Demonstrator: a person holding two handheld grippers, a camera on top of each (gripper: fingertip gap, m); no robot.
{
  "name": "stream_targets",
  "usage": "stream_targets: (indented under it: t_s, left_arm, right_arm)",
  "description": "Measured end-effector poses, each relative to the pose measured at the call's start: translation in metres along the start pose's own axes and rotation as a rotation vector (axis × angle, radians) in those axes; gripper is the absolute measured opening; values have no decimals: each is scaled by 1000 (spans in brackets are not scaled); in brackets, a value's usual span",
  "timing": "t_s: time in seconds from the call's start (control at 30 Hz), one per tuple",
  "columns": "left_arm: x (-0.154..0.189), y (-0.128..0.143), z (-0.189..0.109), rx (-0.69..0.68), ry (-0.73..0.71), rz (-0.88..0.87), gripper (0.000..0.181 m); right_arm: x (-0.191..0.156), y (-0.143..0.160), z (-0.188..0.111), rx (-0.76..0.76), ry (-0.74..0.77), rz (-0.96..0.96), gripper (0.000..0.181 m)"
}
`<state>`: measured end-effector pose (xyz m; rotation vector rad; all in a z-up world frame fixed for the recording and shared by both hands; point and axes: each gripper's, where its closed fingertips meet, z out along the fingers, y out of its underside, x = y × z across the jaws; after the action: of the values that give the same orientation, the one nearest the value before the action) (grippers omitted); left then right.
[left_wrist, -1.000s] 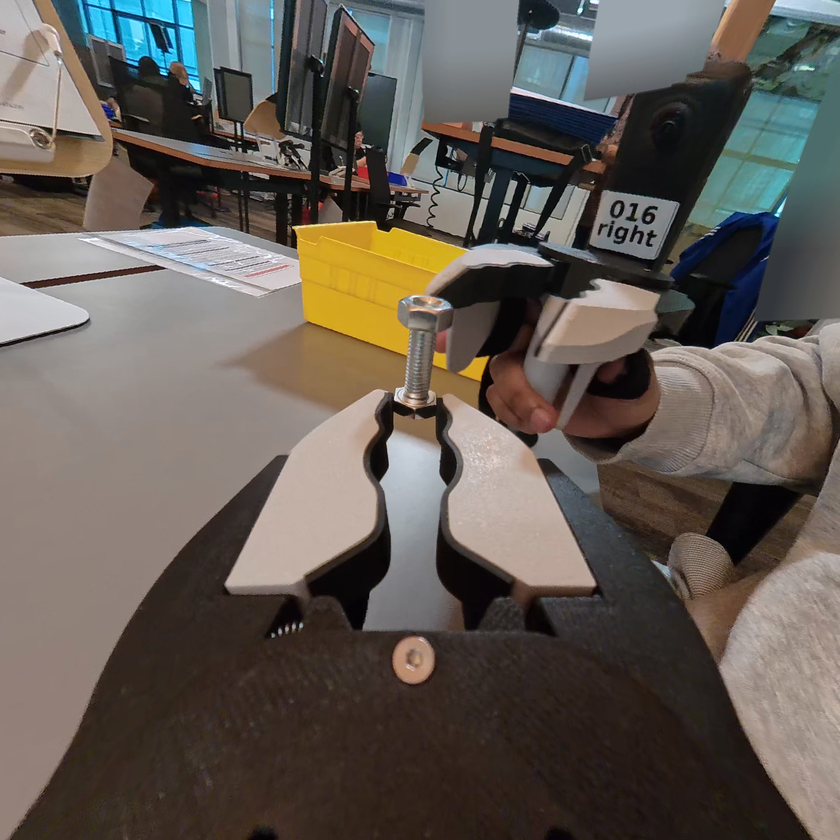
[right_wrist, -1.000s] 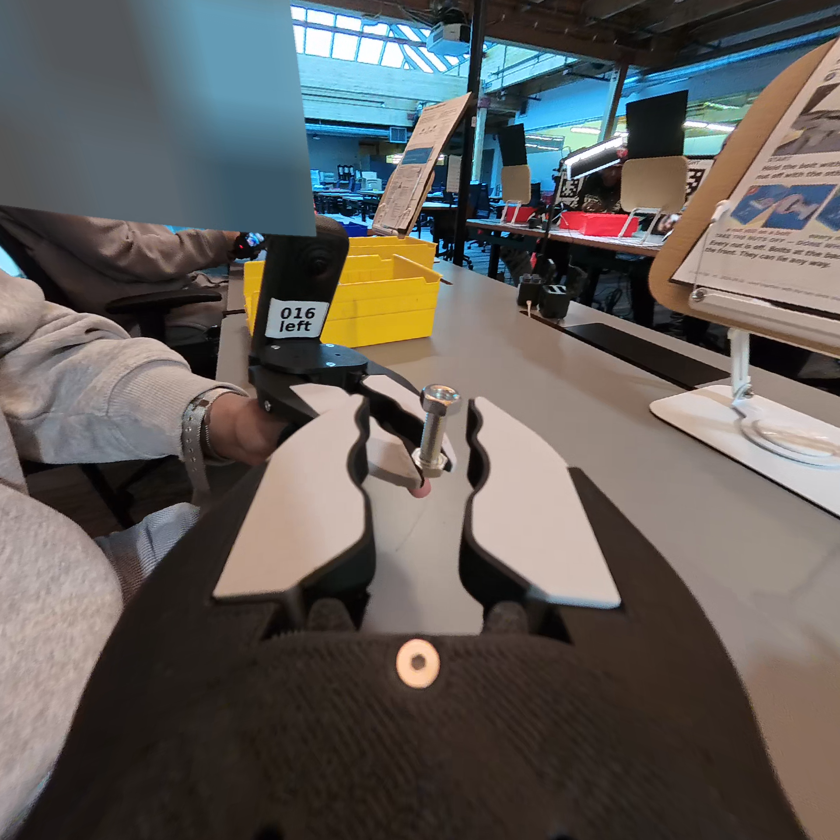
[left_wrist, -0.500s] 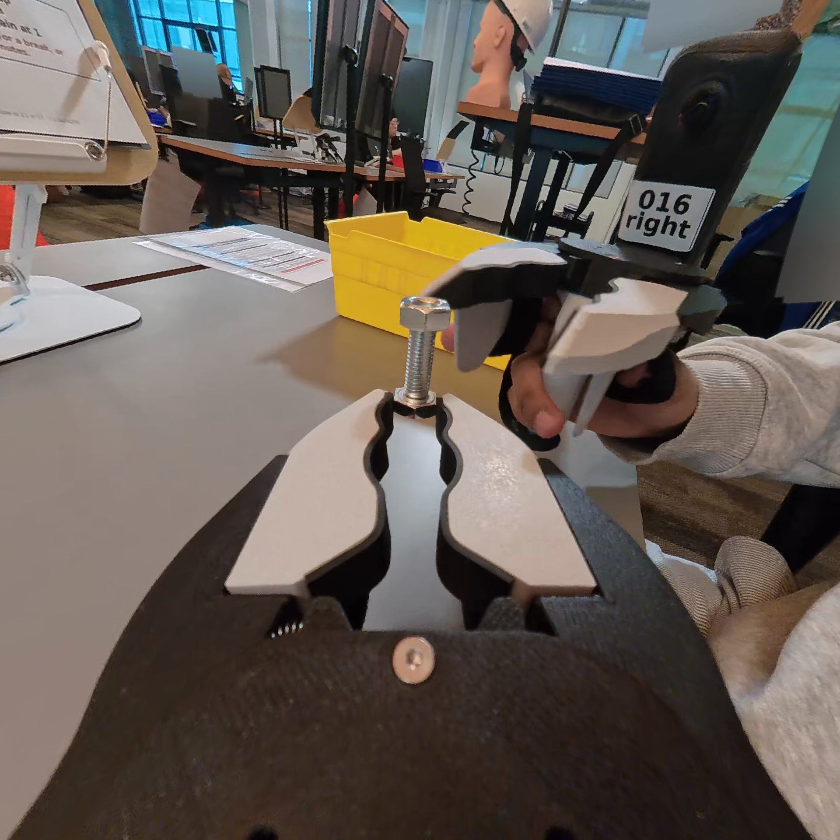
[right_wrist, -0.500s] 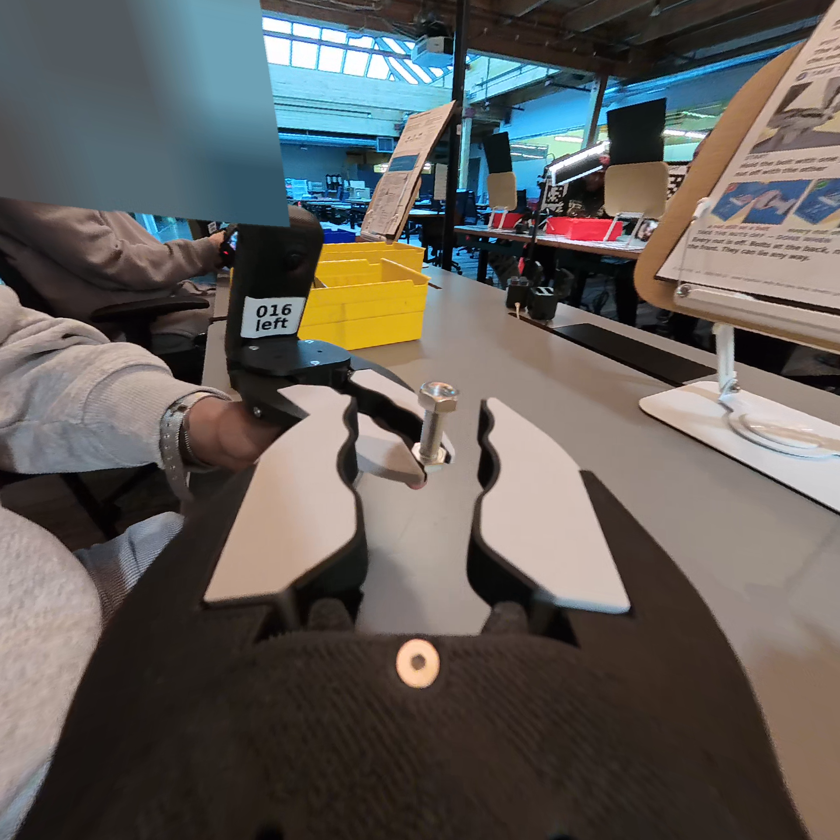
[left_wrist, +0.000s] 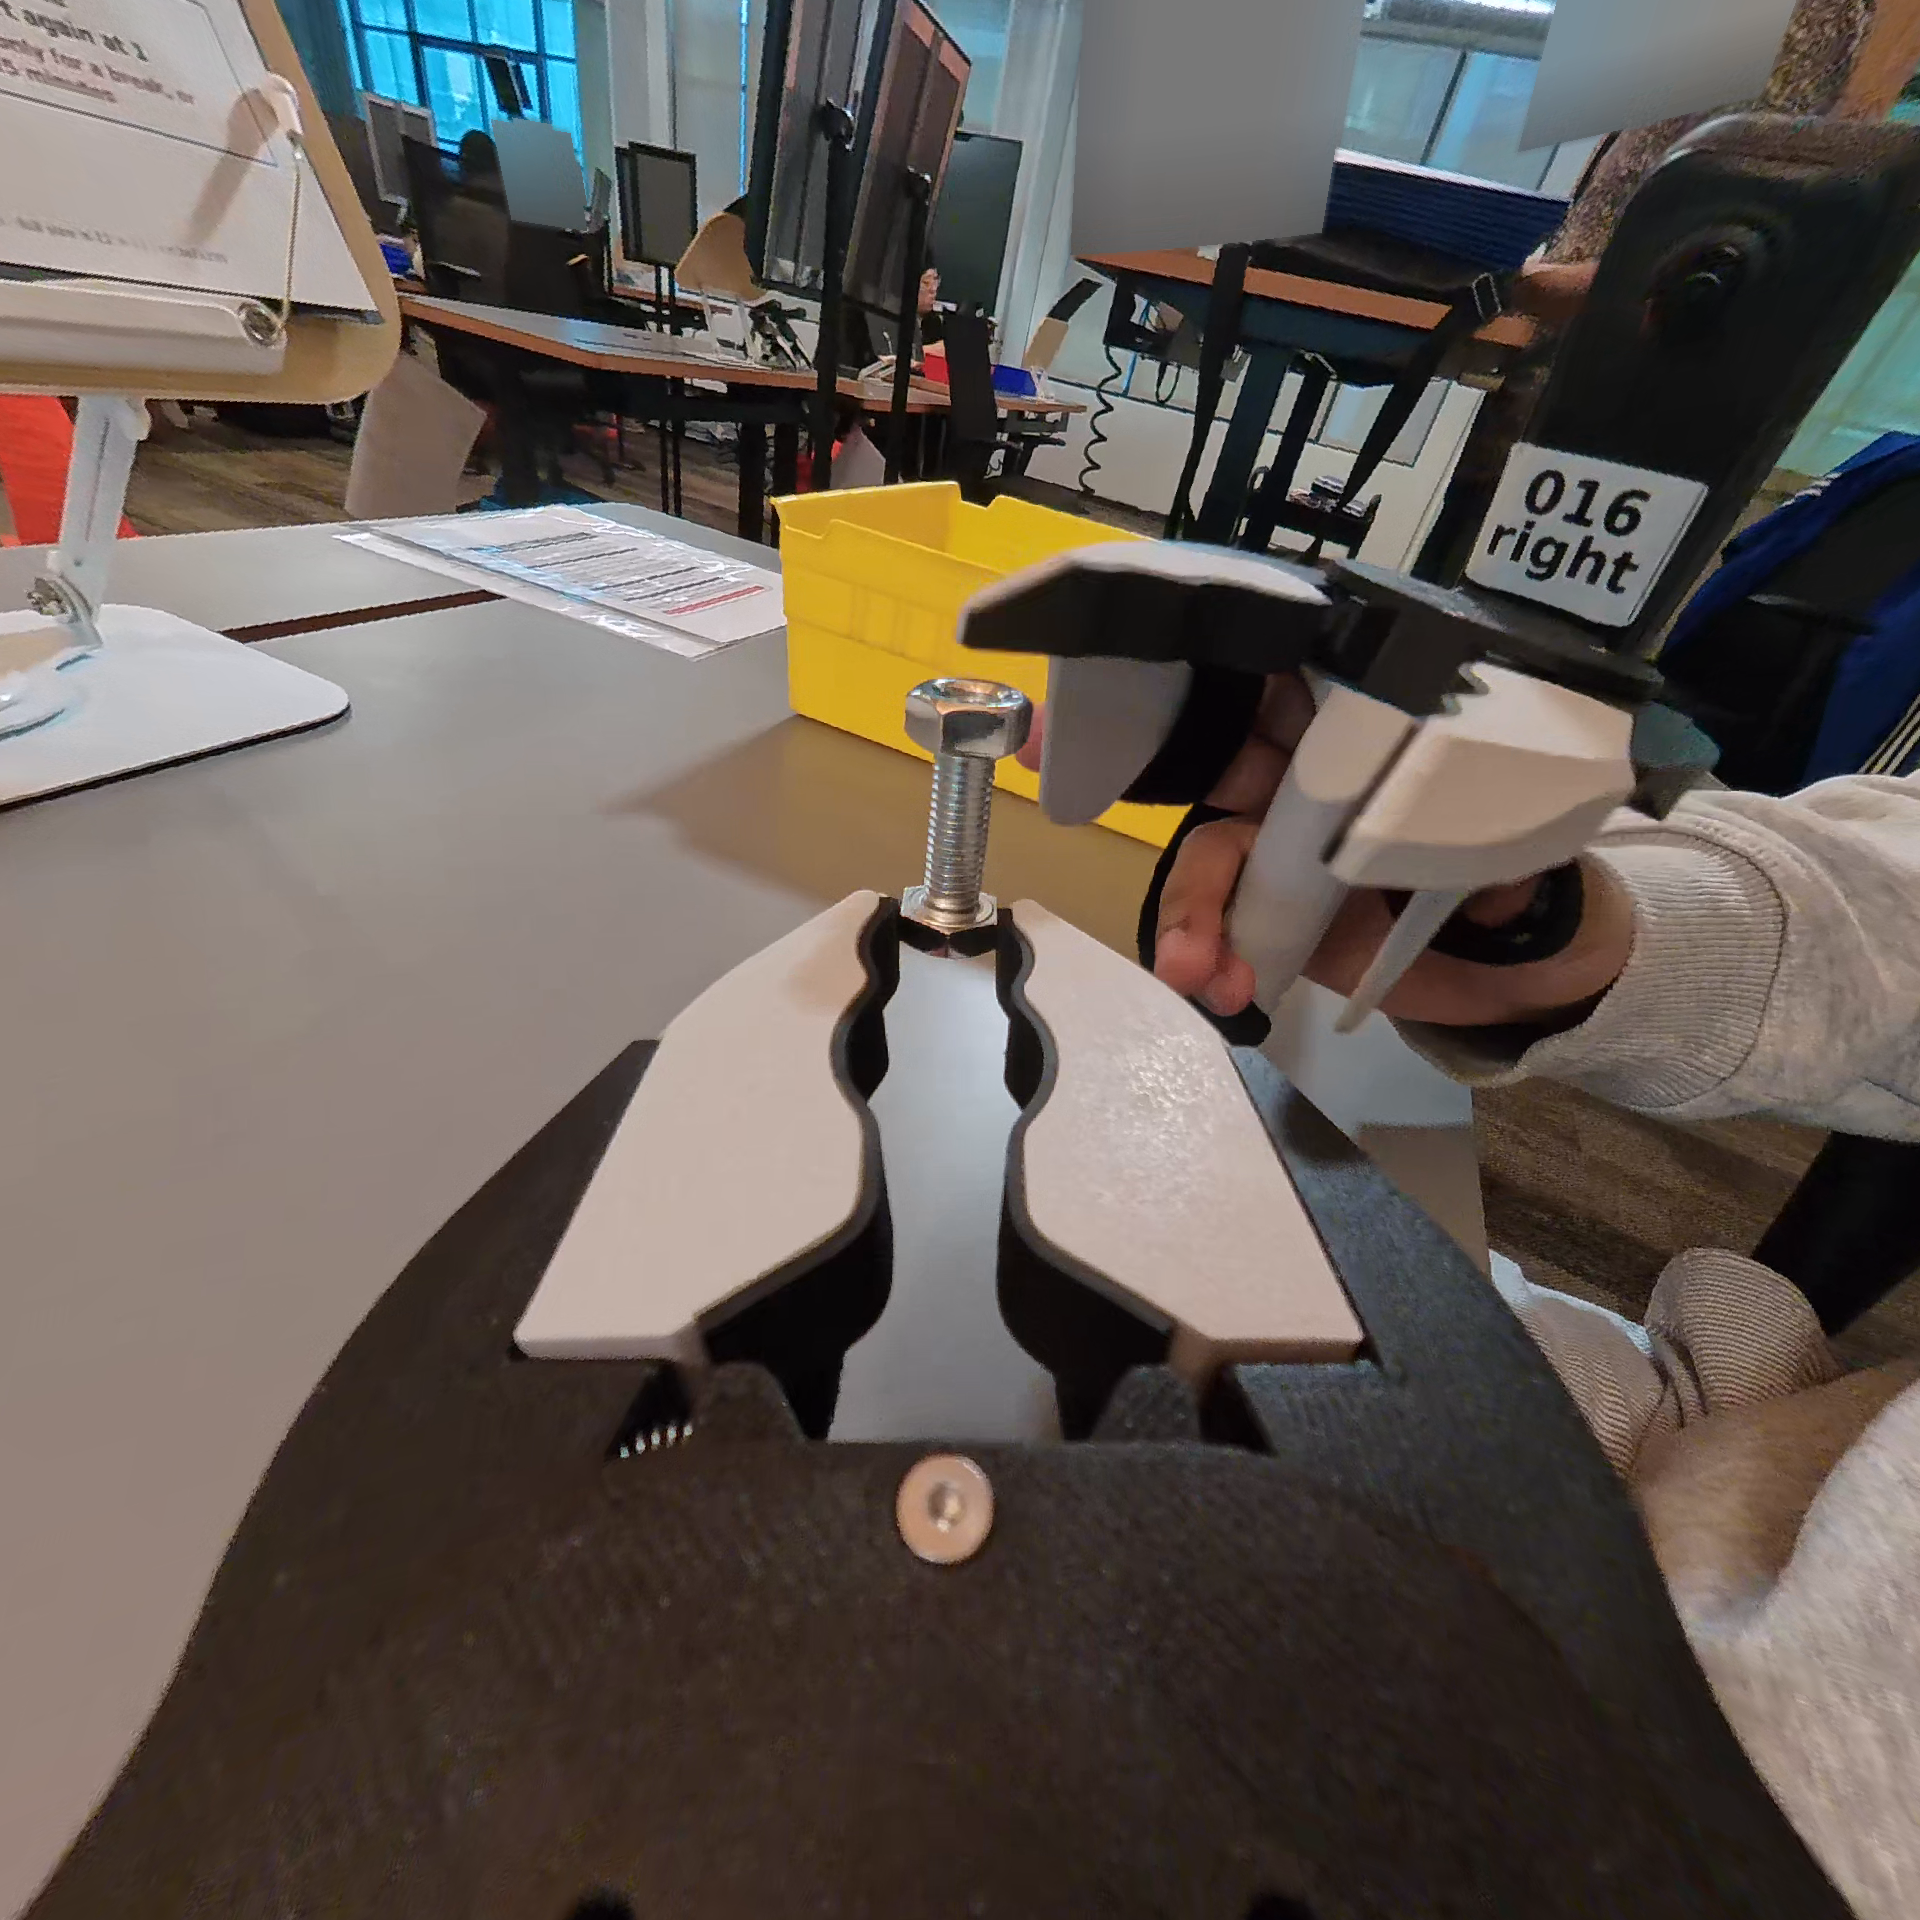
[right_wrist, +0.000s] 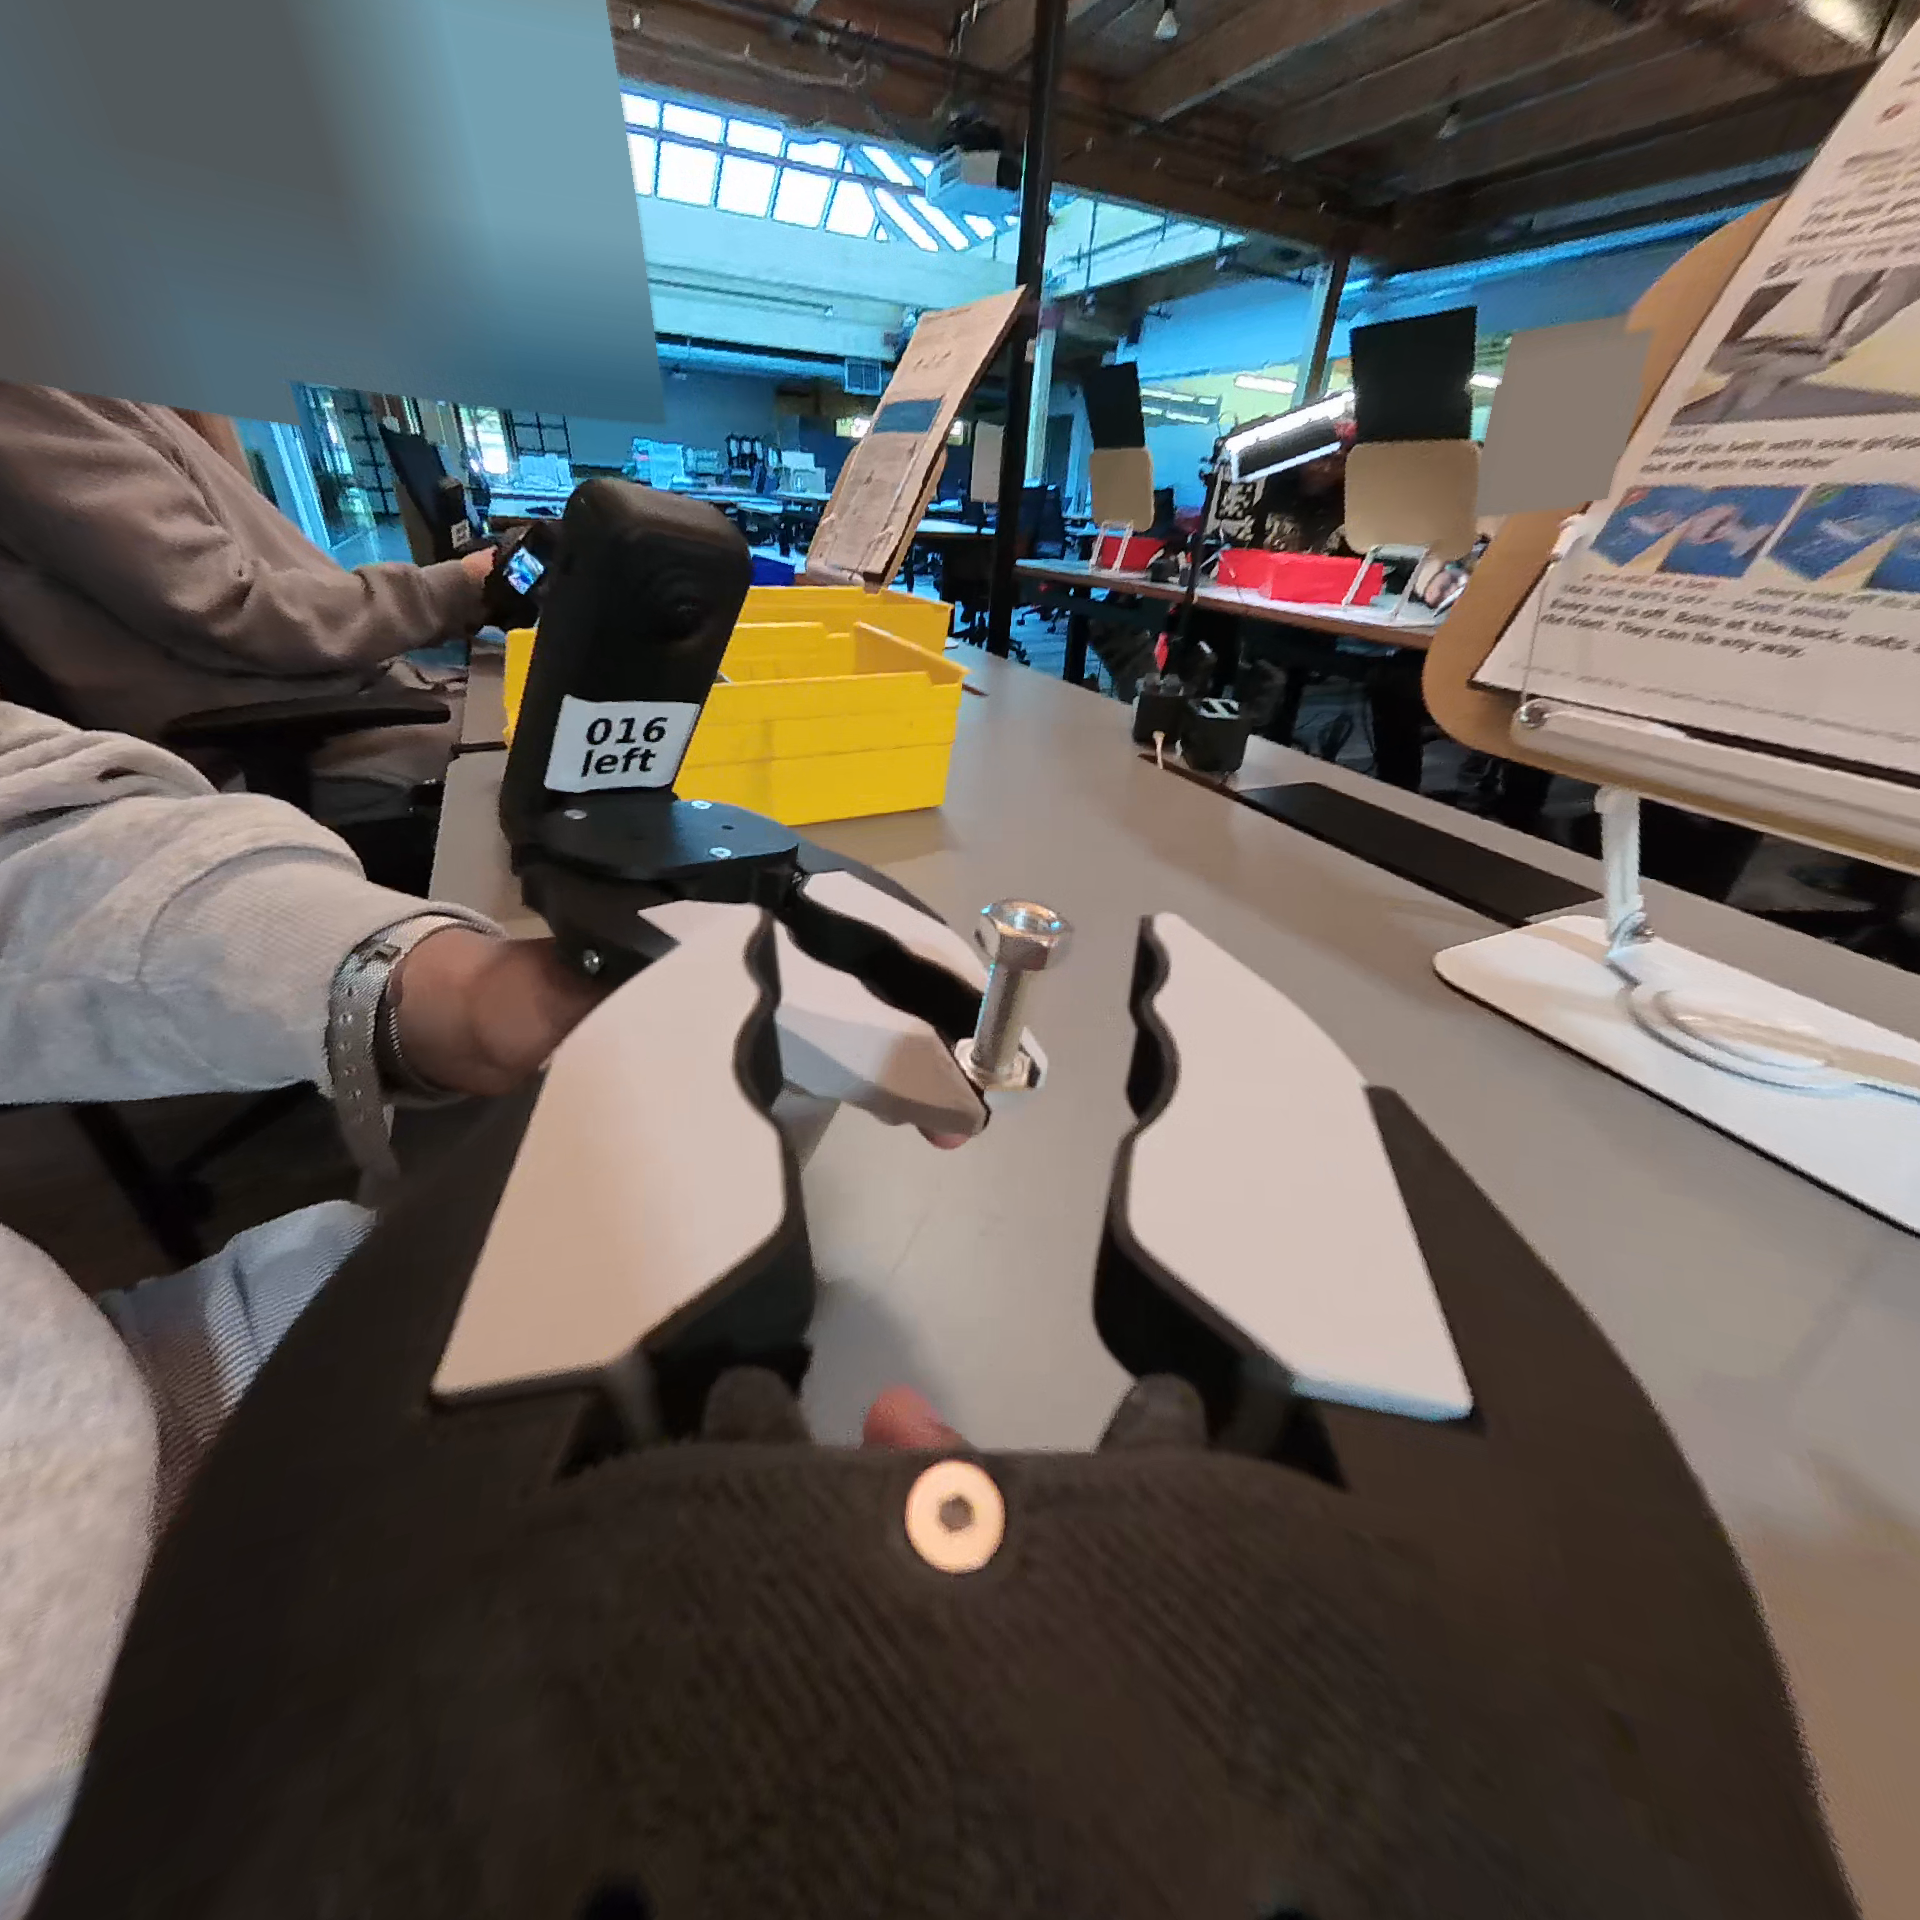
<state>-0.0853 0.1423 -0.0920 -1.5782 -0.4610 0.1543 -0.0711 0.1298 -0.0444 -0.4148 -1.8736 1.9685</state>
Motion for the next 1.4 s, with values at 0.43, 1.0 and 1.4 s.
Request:
stream_targets:
  t_s: [0.43, 1.0, 1.4]
  left_arm:
    - [-6, -2, -2, 13, -35, -14, 18]
    - [-8, -4, -4, 34, -48, -11, 18]
    - [-6, -4, -3, 32, -22, -20, 18]
  right_arm:
    - [-15, 5, 2, -26, -73, -15, 47]
    - [11, 7, 4, 26, 73, 22, 108]
    - [4, 11, 5, 28, 13, 24, 98]
